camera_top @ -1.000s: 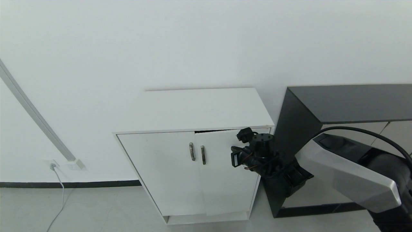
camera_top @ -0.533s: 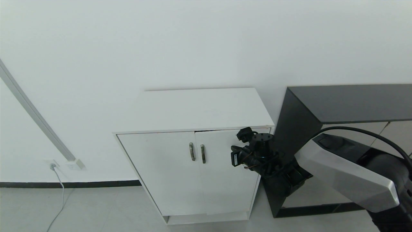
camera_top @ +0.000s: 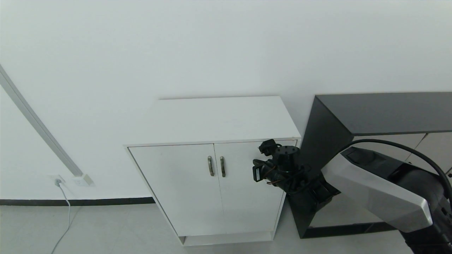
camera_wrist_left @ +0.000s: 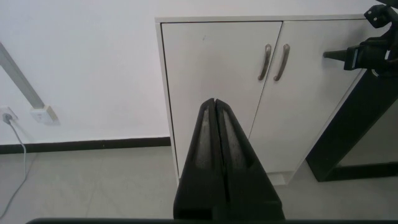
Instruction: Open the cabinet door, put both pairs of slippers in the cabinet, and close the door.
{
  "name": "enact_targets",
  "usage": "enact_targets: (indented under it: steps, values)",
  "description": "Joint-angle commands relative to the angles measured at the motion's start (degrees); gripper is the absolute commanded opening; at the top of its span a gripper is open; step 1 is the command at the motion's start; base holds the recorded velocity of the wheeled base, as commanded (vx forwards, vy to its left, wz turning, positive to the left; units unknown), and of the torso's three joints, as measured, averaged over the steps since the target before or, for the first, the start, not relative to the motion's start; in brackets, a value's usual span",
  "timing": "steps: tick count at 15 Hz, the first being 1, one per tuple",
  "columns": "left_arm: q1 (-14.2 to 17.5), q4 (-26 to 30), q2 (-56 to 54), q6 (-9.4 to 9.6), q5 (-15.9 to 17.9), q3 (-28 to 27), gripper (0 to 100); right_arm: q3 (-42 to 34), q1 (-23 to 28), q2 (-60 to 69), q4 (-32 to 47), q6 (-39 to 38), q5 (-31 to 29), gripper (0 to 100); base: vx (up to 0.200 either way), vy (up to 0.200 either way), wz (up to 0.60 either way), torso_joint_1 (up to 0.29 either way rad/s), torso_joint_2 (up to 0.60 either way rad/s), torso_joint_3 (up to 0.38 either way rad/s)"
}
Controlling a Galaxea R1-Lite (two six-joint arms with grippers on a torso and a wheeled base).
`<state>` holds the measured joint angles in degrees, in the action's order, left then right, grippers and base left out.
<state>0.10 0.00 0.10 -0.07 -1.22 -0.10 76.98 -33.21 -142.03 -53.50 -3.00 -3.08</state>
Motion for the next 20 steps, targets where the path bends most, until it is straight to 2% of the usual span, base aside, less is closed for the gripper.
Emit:
enact_targets:
  steps: [1,9,13,18,20]
  values:
    - [0.0,0.0,0.0,-0.01,0.0,0.0,0,0.1,0.0,-0.2,0.0,0.0,0.0,0,0.0,0.0,0.0,0.0,0.0,0.0]
    - [0.0,0.0,0.0,-0.01,0.0,0.0,0,3.0,0.3,-0.4,1.7,0.0,-0.2,0,0.0,0.0,0.0,0.0,0.0,0.0]
    - [-0.1,0.0,0.0,-0.01,0.0,0.0,0,0.4,0.2,1.4,1.8,0.0,-0.3,0,0.0,0.0,0.0,0.0,0.0,0.0]
    - [0.0,0.0,0.0,0.07,0.0,0.0,0,-14.4,0.0,13.2,-2.9,0.1,-0.4,0,0.0,0.0,0.0,0.0,0.0,0.0]
    - [0.0,0.0,0.0,-0.01,0.0,0.0,0,-25.0,0.5,23.7,-3.6,0.1,-1.1,0,0.0,0.0,0.0,0.0,0.0,0.0]
